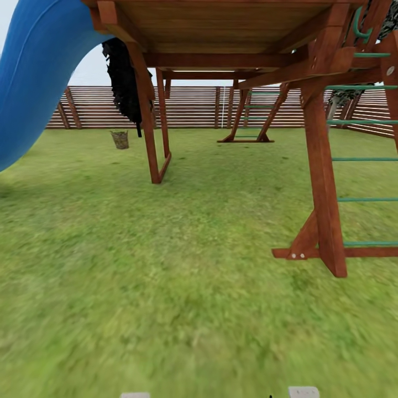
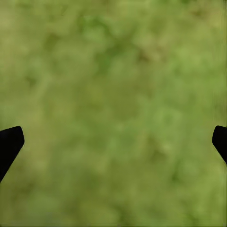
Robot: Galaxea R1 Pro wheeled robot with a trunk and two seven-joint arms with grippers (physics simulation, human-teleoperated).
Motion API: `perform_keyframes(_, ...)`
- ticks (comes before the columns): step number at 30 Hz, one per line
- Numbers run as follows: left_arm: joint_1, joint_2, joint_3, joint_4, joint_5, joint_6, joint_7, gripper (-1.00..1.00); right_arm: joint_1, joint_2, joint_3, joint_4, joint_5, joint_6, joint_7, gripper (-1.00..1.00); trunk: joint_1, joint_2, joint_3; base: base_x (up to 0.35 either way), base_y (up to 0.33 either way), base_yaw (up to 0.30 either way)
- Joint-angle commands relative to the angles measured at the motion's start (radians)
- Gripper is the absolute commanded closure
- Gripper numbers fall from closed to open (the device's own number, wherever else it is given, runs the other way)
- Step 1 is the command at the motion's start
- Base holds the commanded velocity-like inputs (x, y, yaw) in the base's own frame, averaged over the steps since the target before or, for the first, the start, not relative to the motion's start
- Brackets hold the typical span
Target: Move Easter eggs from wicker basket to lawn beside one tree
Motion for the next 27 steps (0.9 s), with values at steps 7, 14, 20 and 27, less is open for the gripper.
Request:
perform_keyframes(7, 0.000, 0.000, -0.008, 0.008, -0.001, -0.004, 0.006, -1.00, 0.000, 0.000, 0.001, 0.001, 0.001, -0.003, -0.003, -1.00, 0.000, 0.000, -0.001, 0.329, 0.000, 0.000)
perform_keyframes(14, 0.000, 0.001, -0.009, 0.008, -0.001, -0.004, 0.006, -1.00, 0.000, 0.000, 0.001, 0.001, 0.001, -0.003, -0.003, -1.00, 0.000, 0.000, -0.006, 0.334, 0.000, 0.000)
perform_keyframes(20, 0.000, 0.001, -0.009, 0.008, -0.001, -0.004, 0.006, -1.00, 0.000, 0.000, 0.000, 0.001, -0.001, -0.003, -0.003, -1.00, 0.000, 0.000, -0.012, 0.334, 0.006, 0.000)
perform_keyframes(27, 0.000, 0.001, -0.008, 0.008, -0.001, -0.004, 0.006, -1.00, 0.000, 0.001, 0.000, 0.001, -0.001, -0.003, -0.003, -1.00, 0.000, 0.000, -0.013, 0.325, 0.116, 0.000)
